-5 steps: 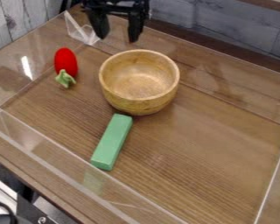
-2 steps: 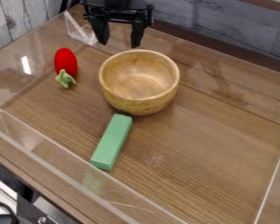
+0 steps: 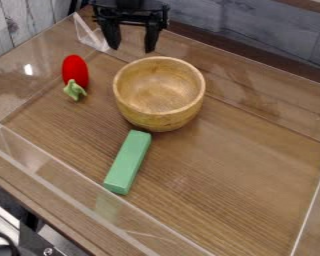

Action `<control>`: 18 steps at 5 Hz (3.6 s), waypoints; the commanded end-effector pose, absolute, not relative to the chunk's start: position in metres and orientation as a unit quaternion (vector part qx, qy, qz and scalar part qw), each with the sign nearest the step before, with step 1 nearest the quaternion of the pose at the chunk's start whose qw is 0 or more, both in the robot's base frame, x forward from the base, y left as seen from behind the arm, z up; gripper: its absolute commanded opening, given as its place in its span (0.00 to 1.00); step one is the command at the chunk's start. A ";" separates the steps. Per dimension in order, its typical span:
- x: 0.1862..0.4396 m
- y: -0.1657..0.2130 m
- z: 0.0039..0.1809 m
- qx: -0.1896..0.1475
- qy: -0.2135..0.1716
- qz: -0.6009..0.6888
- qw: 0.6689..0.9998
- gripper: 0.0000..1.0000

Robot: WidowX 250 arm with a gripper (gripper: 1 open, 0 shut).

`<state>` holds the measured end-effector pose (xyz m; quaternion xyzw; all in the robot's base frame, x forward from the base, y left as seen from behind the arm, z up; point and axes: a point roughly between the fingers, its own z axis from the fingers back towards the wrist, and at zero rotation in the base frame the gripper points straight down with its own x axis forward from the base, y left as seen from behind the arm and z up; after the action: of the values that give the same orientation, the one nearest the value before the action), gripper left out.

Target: Move the red fruit to the left

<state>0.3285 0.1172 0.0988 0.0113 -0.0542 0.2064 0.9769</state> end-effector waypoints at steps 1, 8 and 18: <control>0.329 0.108 0.119 0.010 -0.085 0.173 0.981 1.00; 0.305 0.089 0.115 0.006 -0.094 0.135 0.986 1.00; 0.331 0.089 0.128 0.005 -0.067 0.134 0.989 1.00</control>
<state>0.3268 0.0881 0.1097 -0.0019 -0.0390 0.1372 0.9898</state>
